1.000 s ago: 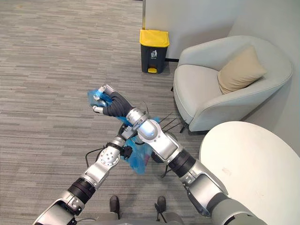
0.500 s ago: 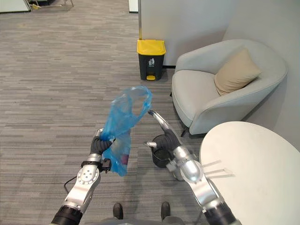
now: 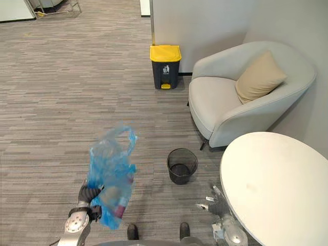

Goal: Gather rubbish on tea table into small bin, then transfer packed bag to large trash can.

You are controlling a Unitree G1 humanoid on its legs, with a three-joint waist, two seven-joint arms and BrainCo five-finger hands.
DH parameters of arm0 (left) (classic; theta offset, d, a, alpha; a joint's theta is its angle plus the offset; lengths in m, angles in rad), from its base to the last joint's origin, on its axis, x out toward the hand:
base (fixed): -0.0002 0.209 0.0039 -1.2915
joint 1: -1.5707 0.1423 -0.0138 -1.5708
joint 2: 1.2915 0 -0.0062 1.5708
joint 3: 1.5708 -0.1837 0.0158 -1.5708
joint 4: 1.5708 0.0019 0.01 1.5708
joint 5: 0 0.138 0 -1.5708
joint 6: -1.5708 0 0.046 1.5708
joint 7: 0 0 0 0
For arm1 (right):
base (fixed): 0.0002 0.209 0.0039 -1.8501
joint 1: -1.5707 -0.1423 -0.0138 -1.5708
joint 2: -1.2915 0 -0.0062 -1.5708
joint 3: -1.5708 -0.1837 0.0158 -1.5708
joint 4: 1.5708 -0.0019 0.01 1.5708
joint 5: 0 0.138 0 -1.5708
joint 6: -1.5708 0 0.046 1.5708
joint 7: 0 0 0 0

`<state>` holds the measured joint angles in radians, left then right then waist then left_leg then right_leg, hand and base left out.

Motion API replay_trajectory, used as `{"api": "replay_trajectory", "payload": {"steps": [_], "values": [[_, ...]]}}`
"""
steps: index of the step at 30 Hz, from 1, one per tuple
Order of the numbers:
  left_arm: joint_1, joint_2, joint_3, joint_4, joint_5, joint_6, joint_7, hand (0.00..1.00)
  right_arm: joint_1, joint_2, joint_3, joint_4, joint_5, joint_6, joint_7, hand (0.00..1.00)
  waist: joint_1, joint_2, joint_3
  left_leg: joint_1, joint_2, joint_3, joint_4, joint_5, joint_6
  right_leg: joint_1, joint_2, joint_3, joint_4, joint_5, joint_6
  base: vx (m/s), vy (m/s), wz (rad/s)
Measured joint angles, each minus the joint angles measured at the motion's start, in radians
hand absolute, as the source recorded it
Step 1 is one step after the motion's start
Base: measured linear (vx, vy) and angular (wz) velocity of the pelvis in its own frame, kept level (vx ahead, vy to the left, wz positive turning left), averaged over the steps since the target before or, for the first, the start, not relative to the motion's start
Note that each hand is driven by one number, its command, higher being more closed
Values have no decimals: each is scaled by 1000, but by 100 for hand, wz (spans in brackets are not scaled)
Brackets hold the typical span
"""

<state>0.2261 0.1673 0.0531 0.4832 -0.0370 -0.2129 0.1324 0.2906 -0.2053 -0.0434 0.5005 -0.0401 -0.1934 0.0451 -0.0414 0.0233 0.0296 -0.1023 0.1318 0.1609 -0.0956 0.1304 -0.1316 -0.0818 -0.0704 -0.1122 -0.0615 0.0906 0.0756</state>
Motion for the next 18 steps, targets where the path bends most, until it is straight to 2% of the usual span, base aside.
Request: {"api": "replay_trajectory", "payload": {"steps": [2,5,6,8,10,12,13,14,15,16,17,18], "values": [[10,0,4,23,1,8,-5,100,5,2,0,17,-2,4,-2,0,0,10,6,-30,-11,-36,16,-3,5,-30,-15,-30,58,-36,6,43,42,59],[28,1,16,39,11,10,-23,100,11,7,2,36,-9,4,-5,0,3,6,20,-76,-29,-64,92,-35,38,-28,-48,-95,128,-92,21,40,52,66],[36,1,18,39,15,11,-24,100,11,7,1,36,-10,4,-18,0,4,6,20,-95,-31,-39,120,-51,61,-26,-63,-119,139,-112,29,56,69,68],[38,1,19,39,31,11,-25,100,2,8,-1,36,-10,5,-26,0,11,4,25,-101,-36,-6,139,-56,70,-28,-80,-126,147,-132,45,149,71,45],[42,1,20,39,34,11,-25,100,-16,17,1,36,-14,5,-28,0,35,-5,31,-110,-45,16,174,-84,75,-27,-95,-107,152,-145,61,134,73,3],[62,1,24,39,44,11,-26,100,-50,34,1,36,-47,5,-37,0,53,-17,39,-151,-47,56,312,-185,92,-35,-122,-77,190,-183,89,143,102,-24],[68,0,24,38,46,11,-26,100,-54,34,0,36,-50,6,-43,0,55,-19,40,-169,-43,65,362,-217,98,-43,-130,-73,215,-204,99,152,147,-13],[76,1,24,38,48,11,-29,100,-58,36,-3,36,-53,7,-47,0,54,-27,47,-201,-44,76,455,-278,109,-52,-156,-73,274,-233,109,130,146,4],[78,2,23,37,48,12,-31,100,-59,40,-9,36,-55,8,-49,0,54,-25,48,-205,-46,82,492,-314,112,-51,-171,-76,310,-255,106,208,216,24],[85,4,15,24,48,12,-39,100,-43,50,-24,34,-58,9,-53,0,50,-41,60,-197,-55,87,542,-371,119,-55,-201,-63,408,-281,61,279,213,20],[85,1,8,6,48,12,-39,100,-43,47,-25,32,-61,11,-57,0,50,-36,78,-181,-63,76,568,-399,133,-110,-215,-25,553,-269,38,286,214,19],[84,5,-6,-3,48,12,-40,100,-45,48,-23,32,-65,15,-63,0,44,-36,98,-160,-66,64,573,-412,144,-192,-210,33,730,-225,-24,372,224,40]]}}
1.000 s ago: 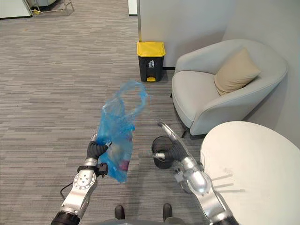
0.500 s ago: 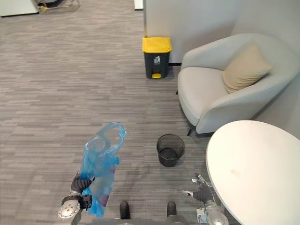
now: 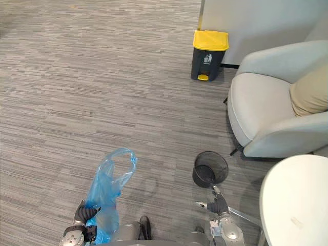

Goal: Gather rubbish on tea table into small bin, then transfer packed bag to large trash can.

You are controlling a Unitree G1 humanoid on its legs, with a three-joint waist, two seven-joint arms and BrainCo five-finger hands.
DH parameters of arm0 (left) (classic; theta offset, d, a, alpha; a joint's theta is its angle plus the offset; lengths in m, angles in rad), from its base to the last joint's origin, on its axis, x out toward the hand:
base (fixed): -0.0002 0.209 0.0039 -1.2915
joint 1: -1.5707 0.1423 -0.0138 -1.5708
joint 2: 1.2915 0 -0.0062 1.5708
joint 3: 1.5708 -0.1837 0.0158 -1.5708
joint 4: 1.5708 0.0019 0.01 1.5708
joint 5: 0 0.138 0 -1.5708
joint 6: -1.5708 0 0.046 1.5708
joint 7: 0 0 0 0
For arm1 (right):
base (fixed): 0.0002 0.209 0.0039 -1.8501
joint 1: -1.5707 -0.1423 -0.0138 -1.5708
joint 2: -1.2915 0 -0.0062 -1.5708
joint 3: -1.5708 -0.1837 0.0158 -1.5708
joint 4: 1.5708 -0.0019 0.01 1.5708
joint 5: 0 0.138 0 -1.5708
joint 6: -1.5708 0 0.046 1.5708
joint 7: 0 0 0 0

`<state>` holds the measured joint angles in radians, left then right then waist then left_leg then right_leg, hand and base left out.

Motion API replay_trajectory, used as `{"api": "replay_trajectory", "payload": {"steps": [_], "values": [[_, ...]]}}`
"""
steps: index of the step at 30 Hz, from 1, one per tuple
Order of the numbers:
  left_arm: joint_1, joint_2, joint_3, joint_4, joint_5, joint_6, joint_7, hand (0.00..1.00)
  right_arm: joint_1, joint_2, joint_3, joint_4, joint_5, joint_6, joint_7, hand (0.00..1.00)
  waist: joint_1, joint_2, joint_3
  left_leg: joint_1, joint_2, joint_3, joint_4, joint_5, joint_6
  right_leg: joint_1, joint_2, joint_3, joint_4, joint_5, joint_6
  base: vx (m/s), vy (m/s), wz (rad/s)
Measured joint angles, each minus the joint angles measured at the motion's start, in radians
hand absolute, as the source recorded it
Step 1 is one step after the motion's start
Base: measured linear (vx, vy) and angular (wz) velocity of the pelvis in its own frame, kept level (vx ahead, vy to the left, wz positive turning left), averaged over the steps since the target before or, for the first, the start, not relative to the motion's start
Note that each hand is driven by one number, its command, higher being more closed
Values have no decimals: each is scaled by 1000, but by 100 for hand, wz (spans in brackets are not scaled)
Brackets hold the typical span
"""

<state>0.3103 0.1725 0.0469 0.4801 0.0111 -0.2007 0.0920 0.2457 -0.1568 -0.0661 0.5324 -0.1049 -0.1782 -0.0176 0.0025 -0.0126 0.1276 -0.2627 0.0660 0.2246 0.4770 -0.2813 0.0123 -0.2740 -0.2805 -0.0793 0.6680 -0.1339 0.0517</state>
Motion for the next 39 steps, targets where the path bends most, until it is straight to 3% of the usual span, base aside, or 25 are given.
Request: {"api": "replay_trajectory", "payload": {"steps": [1,4,6,8,10,12,14,15,17,20,22,23,24,25,26,28,29,30,31,32,33,35,37,38,39], "values": [[-16,20,-19,-3,0,0,0,100,6,16,0,1,-4,2,-1,0,-19,11,15,28,2,-42,-11,-13,9,-80,60,44,115,-70,37,315,172,45],[-59,40,-27,-11,-1,0,2,100,17,46,1,-9,-3,1,-3,0,-35,-28,34,81,-14,-76,-50,-32,14,-158,157,37,78,-119,32,393,77,47],[-109,34,-54,-10,-1,0,0,100,25,38,-5,3,-3,2,-4,0,-63,-28,35,141,-48,-115,-94,-41,3,-199,195,-11,-90,-108,26,393,8,74],[-134,35,-52,-9,-1,-2,2,100,28,33,-7,5,-3,5,-5,0,-80,-28,35,203,-73,-136,-126,-46,-6,-205,198,-21,-181,-59,-27,659,-38,79],[-133,16,-54,-10,-1,-3,2,100,49,29,-6,-6,-2,9,-4,0,-99,-19,29,281,-65,-148,-144,-66,-44,-176,198,-42,-138,2,-65,706,-83,72],[-125,-38,-38,-21,-2,-2,2,100,41,26,-4,-55,-3,9,-1,0,-92,41,44,218,15,-83,124,-22,-126,-93,235,-86,-121,-68,-107,675,-132,17],[-91,-72,-26,-45,-3,-1,1,100,42,15,4,-124,-1,10,-2,0,-77,62,50,105,104,-54,442,134,-115,17,282,-67,-178,-84,-133,634,-134,-47],[-66,-77,-29,-67,-5,-1,0,100,41,12,4,-160,3,9,-6,0,-58,57,53,62,144,-24,563,112,-91,106,307,-22,-240,-89,-140,624,-90,-74],[-65,-80,-29,-108,-8,-2,0,100,38,11,3,-203,23,6,-11,0,-29,29,68,-12,152,18,618,76,-46,221,303,48,-327,-96,-151,587,-20,-67],[-67,-90,-23,-140,-14,-4,-2,100,22,-4,-7,-214,24,6,-27,0,19,23,68,-163,155,51,498,20,-29,332,279,127,-400,-115,-165,602,124,-86],[-63,-96,-23,-140,-18,-3,-1,100,16,-3,-15,-215,24,5,-31,0,35,18,66,-207,111,26,268,37,-54,372,242,174,-393,-174,-121,507,264,-98],[-50,-115,-34,-153,-18,-4,0,100,18,-21,-16,-213,22,4,-33,0,51,50,48,-193,96,-56,23,83,-123,377,245,207,-379,-232,-69,517,334,-130],[-38,-126,-38,-157,-17,-8,2,100,13,-28,-16,-201,20,3,-35,0,58,70,32,-193,106,-75,-13,186,-114,384,253,231,-368,-274,-41,551,380,-128],[-49,-122,-37,-138,-17,1,3,100,-4,-5,-16,-164,18,9,-38,0,58,35,29,-195,86,-54,46,163,-72,387,211,263,-352,-308,-19,567,348,-88],[-60,-109,-41,-133,-17,8,2,100,4,16,-15,-150,16,15,-38,0,46,5,11,-192,70,-15,74,112,-55,375,179,280,-320,-305,-14,695,362,-79],[-56,-96,-53,-162,-17,8,2,100,14,37,-13,-154,15,19,-37,0,42,-27,8,-125,73,56,107,60,-17,322,154,304,-147,-260,62,579,241,-80],[-53,-85,-60,-175,-17,8,2,100,14,45,-14,-155,15,22,-37,0,37,-38,10,-60,70,84,100,31,-13,259,149,299,39,-185,171,531,183,-82],[-67,-74,-86,-176,-17,9,2,100,15,52,-13,-154,14,23,-37,0,20,-40,14,16,69,112,69,1,-8,154,146,280,269,-131,219,580,142,-59],[-73,-66,-90,-176,-17,10,4,100,13,54,-12,-155,14,24,-37,0,10,-45,12,55,70,122,48,-7,-9,102,143,250,355,-138,196,440,60,-55],[-80,-62,-90,-176,-18,10,7,100,4,54,-11,-158,14,27,-37,0,10,-44,14,127,75,150,-1,-17,-14,18,136,187,418,-163,143,526,6,-67],[-89,-60,-93,-176,-19,10,21,100,-5,54,-11,-158,14,28,-38,0,9,-22,23,211,92,184,-72,-29,-33,-69,138,94,403,-194,78,452,-5,-80],[-104,-48,-97,-174,-20,9,22,100,-16,59,-10,-155,13,28,-38,0,4,-13,27,302,99,204,-161,-43,-52,-173,139,-22,278,-197,33,486,-38,-50],[-142,-25,-86,-125,-20,2,21,100,-42,50,-10,-112,13,24,-43,0,-40,-16,25,367,101,207,-233,-33,-91,-238,143,-106,-53,-118,13,611,-117,15],[-167,-25,-82,-68,-20,1,22,100,-66,34,-11,-59,12,28,-45,0,-65,-13,28,412,94,191,-270,-23,-108,-244,162,-122,-189,39,-36,687,-141,25],[-187,-37,-77,-2,-19,7,22,100,-84,6,-12,4,3,33,-45,0,-75,27,10,437,129,168,-281,-20,-114,-233,203,-112,-198,128,-86,725,-131,-1]]}}
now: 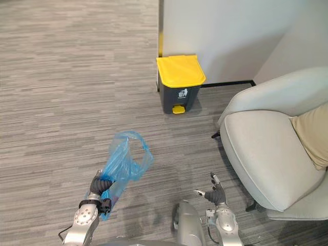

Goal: Gather rubbish on tea table into small bin, then transfer packed bag to large trash can.

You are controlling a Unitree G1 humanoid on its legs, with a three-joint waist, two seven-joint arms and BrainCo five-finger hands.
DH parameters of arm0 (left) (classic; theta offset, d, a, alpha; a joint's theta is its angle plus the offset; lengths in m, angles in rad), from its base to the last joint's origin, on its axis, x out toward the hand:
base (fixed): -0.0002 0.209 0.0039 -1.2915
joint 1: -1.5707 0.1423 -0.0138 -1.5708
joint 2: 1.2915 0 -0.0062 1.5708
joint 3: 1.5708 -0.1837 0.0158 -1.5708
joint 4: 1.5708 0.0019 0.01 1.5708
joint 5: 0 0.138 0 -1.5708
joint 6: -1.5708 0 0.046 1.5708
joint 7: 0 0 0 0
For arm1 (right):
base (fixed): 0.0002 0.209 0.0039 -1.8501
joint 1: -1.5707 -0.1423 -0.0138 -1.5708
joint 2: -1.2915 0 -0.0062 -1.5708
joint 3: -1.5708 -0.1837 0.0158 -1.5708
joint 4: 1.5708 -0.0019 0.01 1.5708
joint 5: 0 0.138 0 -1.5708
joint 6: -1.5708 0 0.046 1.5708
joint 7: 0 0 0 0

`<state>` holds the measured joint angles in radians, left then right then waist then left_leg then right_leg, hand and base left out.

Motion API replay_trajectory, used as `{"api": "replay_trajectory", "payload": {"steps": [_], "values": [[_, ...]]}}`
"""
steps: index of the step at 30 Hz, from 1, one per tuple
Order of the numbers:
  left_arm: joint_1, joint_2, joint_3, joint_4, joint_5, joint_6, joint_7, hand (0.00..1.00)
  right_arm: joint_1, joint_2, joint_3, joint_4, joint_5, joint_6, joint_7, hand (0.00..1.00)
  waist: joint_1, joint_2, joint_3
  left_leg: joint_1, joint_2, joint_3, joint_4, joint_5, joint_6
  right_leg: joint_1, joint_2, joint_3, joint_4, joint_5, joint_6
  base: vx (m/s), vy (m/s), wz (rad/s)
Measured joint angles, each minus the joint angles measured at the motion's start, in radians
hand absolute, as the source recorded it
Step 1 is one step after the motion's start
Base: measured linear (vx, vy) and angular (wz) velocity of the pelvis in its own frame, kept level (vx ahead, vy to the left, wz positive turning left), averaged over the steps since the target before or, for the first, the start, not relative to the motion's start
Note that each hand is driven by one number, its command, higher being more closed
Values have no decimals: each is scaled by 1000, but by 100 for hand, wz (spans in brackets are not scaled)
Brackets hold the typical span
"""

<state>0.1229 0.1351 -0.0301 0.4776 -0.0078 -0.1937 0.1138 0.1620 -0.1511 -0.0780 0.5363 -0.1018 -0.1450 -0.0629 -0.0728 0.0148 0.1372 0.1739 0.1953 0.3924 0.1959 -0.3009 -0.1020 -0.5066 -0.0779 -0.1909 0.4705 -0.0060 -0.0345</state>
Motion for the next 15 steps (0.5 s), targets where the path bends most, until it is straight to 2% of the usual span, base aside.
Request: {"api": "replay_trajectory", "payload": {"steps": [1,2,3,4,5,6,7,8,9,11,13,14,15], "values": [[3,0,3,6,0,3,-2,100,-12,-6,-1,9,-9,4,0,0,7,11,1,-2,14,-18,8,29,-20,-14,3,-5,35,-20,-9,733,-164,-1],[-14,-9,2,6,1,14,-3,100,-16,-19,-10,3,-17,4,0,0,-1,13,26,10,5,-67,42,101,-70,-27,-33,-5,153,-68,-27,572,-162,20],[-32,-29,5,2,1,16,-2,100,-13,-26,-18,-4,-18,5,1,0,-21,-2,58,28,-13,-96,87,144,-57,-36,-57,-30,266,-98,-58,628,-311,39],[-9,-49,32,-6,1,8,-2,100,11,-24,-23,-16,-18,3,4,0,-9,17,51,-7,31,-117,312,209,-37,25,-6,-59,199,-169,27,515,-414,22],[13,-67,44,-22,0,6,-1,100,50,-19,-22,-56,-18,1,2,0,7,24,56,-98,98,-148,578,252,-20,123,25,-112,101,-196,-106,596,-434,-25],[25,-79,41,-35,0,6,0,100,39,-25,-25,-58,-16,0,1,0,26,63,52,-173,147,-172,734,233,-2,162,72,-101,81,-206,-101,512,-288,-62],[25,-84,35,-40,-1,7,-3,100,22,-24,-28,-59,-13,1,0,0,40,75,51,-284,173,-185,879,193,6,218,110,-82,37,-225,-103,555,-135,-67],[32,-91,33,-39,-1,12,-4,100,23,-14,-28,-71,-7,1,0,0,51,61,59,-365,171,-190,928,156,27,284,118,-74,-10,-235,-101,672,-105,-55],[33,-96,30,-44,-2,11,-5,100,35,-2,-21,-93,-3,-1,-1,0,69,37,64,-430,152,-152,879,118,46,386,122,-42,-83,-244,-101,551,-81,-35],[47,-93,24,-52,-2,11,-6,100,30,3,-23,-98,0,-1,-1,0,90,9,63,-489,110,-125,755,106,65,467,123,-3,-152,-249,-94,470,-33,-47],[67,-95,21,-61,-2,11,-5,100,20,-2,-25,-102,14,-2,-4,0,102,0,61,-534,56,-117,545,109,61,535,126,37,-209,-259,-76,515,35,-66],[78,-95,18,-65,-1,11,-5,100,13,-9,-26,-100,14,-2,-10,0,116,0,56,-545,12,-122,369,122,42,566,125,75,-229,-281,-56,668,174,-89],[81,-97,20,-65,-1,11,-4,100,-1,-14,-33,-83,13,-3,-17,0,118,7,49,-544,-28,-150,224,152,29,591,126,101,-229,-303,-26,562,162,-88]]}}
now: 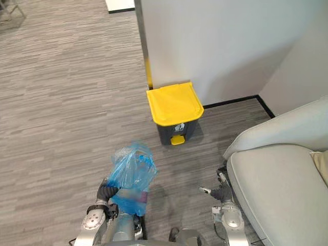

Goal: Gather rubbish on tea table into small bin, then transfer packed bag to large trash can.

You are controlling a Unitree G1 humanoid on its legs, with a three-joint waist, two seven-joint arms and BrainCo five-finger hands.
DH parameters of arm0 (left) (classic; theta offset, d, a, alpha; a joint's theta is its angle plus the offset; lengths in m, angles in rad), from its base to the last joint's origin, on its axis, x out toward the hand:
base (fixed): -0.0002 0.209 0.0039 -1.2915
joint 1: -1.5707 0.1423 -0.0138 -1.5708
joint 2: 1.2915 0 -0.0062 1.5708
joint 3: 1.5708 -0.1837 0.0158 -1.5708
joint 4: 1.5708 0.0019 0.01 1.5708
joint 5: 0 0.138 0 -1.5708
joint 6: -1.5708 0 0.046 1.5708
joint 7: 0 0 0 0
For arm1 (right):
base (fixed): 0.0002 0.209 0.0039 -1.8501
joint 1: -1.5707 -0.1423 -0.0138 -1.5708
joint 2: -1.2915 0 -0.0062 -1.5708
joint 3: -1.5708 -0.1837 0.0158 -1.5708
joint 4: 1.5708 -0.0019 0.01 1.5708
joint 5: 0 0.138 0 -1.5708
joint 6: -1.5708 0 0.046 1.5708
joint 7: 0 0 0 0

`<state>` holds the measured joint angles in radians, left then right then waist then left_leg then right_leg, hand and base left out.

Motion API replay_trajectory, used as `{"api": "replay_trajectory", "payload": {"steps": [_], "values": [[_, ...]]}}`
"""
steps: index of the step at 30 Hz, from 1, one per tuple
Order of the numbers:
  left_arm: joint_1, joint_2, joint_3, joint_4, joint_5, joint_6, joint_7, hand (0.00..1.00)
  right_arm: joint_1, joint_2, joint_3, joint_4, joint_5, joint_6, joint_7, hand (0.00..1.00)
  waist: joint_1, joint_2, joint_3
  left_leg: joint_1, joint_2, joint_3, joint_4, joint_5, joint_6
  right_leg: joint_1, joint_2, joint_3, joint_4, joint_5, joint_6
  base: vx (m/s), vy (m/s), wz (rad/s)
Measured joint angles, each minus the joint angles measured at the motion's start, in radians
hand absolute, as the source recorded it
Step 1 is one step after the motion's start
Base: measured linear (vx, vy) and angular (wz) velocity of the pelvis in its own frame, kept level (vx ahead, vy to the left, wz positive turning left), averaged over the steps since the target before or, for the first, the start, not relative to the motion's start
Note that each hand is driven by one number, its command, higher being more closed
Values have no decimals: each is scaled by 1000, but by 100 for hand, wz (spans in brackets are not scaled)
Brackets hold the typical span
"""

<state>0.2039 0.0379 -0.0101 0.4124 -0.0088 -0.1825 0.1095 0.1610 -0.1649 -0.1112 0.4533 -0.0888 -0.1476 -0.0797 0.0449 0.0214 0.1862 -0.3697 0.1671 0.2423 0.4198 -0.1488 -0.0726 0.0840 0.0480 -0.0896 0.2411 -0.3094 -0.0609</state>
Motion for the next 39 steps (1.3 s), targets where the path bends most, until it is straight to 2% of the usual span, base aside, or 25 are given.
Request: {"api": "replay_trajectory", "payload": {"steps": [1,2,3,4,5,6,7,8,9,11,12,13,14,15,16,17,20,21,22,23,25,27,29,39], "values": [[0,3,3,1,0,0,1,100,-6,2,-3,17,-1,2,-6,0,3,-3,-2,5,-20,-29,-17,78,35,14,-5,24,6,-17,17,786,272,-79],[2,8,13,11,0,1,1,100,-21,19,-4,49,-1,6,-8,0,1,-38,-24,18,-53,-31,-7,101,78,18,-39,71,29,-35,47,703,231,-56],[-4,16,12,9,0,2,2,100,-19,25,-13,47,-1,5,-8,0,-5,-54,-36,28,-67,-8,14,57,110,1,-66,90,78,-33,52,821,272,-55],[-9,13,13,7,-1,2,3,100,-19,27,-15,48,-2,7,-8,0,1,-61,-34,49,-70,14,27,25,110,-14,-76,95,146,-26,67,627,199,-40],[-4,16,12,8,-1,3,2,100,-19,40,-15,48,-10,8,-8,0,-5,-67,-32,101,-83,25,28,-15,111,-51,-94,82,296,-3,132,575,180,-42],[-2,18,10,7,0,4,3,100,-17,46,-10,51,-30,8,-8,0,-10,-66,-31,176,-90,26,6,-58,107,-141,-113,71,546,103,211,562,160,-17],[-10,27,1,7,-1,5,4,100,-11,50,-7,51,-34,8,-6,0,-18,-66,-31,217,-95,23,-4,-74,118,-187,-126,66,663,87,197,429,88,8],[-10,29,-1,6,-1,5,5,100,-9,51,-6,50,-39,8,-6,0,-28,-63,-29,258,-97,13,-14,-89,117,-224,-132,62,732,54,158,487,29,30],[-10,34,-1,-2,-1,5,6,100,-8,53,-2,49,-39,8,-7,0,-33,-62,-29,313,-98,7,-31,-97,125,-279,-140,37,750,17,133,472,2,29],[-29,47,5,-14,-1,4,8,100,2,57,-1,31,-39,7,-7,0,-34,-52,-24,364,-81,-13,-39,-101,121,-380,-136,1,671,-7,101,447,-54,31],[-35,48,6,-14,-1,4,10,100,-1,57,-1,30,-39,6,-8,0,-36,-55,-25,371,-73,-23,-33,-106,114,-406,-131,-7,629,-8,104,529,-149,57],[-41,49,8,-16,-1,1,19,100,4,58,-1,32,-39,4,-8,0,-41,-56,-27,384,-63,-44,-12,-130,73,-439,-116,-19,467,14,112,454,-144,61],[-38,62,21,-15,-1,0,24,100,17,64,1,36,-39,4,-9,0,-39,-80,-39,400,-77,-51,3,-162,27,-423,-116,-6,245,172,84,479,-149,56],[-46,49,26,9,-1,3,25,100,19,54,1,50,-39,3,-9,0,-37,-72,-38,410,-59,-68,17,-188,16,-414,-110,-11,271,182,51,387,-104,23],[-49,39,26,29,0,11,26,100,10,43,0,69,-39,6,-10,0,-29,-44,-43,412,-29,-77,31,-189,13,-397,-91,-31,263,186,38,437,-109,17],[-47,31,26,30,0,11,25,100,-3,39,-5,73,-39,6,-11,0,-31,-35,-45,394,-25,-83,18,-188,2,-376,-89,-45,235,180,29,444,-120,19],[-68,8,21,30,0,10,23,100,7,43,-36,75,-37,6,-13,0,-32,-27,-42,379,-27,-87,-40,-189,-1,-282,-99,-86,177,179,28,260,-59,59],[-67,7,21,29,0,7,22,100,9,43,-39,75,-35,5,-14,0,-32,-25,-40,375,-24,-82,-63,-170,-16,-245,-99,-99,162,178,29,195,16,68],[-65,6,20,29,0,7,22,100,9,40,-41,75,-30,4,-15,0,-32,-20,-41,369,-20,-73,-75,-115,-15,-230,-97,-107,157,176,31,120,50,44],[-64,9,22,29,0,7,22,100,7,45,-46,81,-24,1,-19,0,-28,-28,-49,352,-15,-36,-40,-102,-6,-209,-104,-109,139,165,49,110,60,23],[-43,9,23,29,0,7,22,100,4,54,-47,81,-17,0,-25,0,-25,-30,-66,343,-20,-8,-30,-101,-4,-206,-112,-108,109,166,52,85,99,9],[-27,11,21,29,0,8,20,100,5,77,-80,86,6,1,-26,0,-27,-26,-67,352,-43,8,-71,-86,15,-194,-123,-100,60,179,72,47,118,1],[-28,14,20,29,2,9,17,100,12,81,-98,111,10,1,-29,0,-29,-20,-68,373,-55,12,-111,-80,16,-175,-126,-97,21,188,85,33,82,-3],[-22,18,19,92,3,12,2,100,24,81,-154,196,9,5,-31,0,-32,-6,-88,461,-67,63,-274,-18,6,-144,-100,-46,-60,236,84,-10,4,-15]]}}
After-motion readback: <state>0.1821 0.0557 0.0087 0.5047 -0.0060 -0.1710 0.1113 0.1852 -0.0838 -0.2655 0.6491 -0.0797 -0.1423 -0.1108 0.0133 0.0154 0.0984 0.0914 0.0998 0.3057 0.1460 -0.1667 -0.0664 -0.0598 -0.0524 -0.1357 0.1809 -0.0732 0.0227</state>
